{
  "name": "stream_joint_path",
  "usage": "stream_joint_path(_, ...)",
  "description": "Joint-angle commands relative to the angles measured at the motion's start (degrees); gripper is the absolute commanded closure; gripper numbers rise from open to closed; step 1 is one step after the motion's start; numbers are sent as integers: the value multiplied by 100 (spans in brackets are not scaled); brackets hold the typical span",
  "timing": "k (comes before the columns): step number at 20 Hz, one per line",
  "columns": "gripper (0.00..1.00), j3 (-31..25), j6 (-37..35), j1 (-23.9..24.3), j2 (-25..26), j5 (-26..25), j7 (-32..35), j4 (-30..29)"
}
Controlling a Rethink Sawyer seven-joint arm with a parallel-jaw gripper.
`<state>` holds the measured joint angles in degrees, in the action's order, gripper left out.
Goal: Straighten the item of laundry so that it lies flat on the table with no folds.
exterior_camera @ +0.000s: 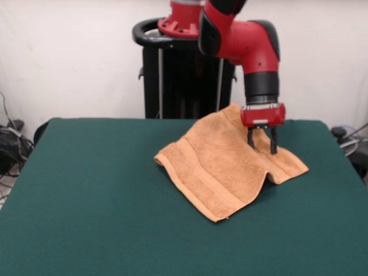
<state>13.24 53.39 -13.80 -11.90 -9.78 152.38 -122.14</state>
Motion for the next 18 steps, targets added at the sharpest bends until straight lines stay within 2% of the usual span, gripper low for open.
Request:
stream_joint_path(1, 0, -2321, -1530, -539, 966, 1355, 984, 1977)
stream_joint_path(4, 0, -1944, -2588, -761, 501, 1786, 431, 1641)
stream_joint_path(8, 0, -1789, -3439, -697, 96, 1703, 214, 1362)
stream_joint_path(15, 0, -1925, -3854, -239, -76, 1068, 266, 1209)
stream_joint_path(18, 0, -1989, -3752, -118, 115, 920, 303, 1316)
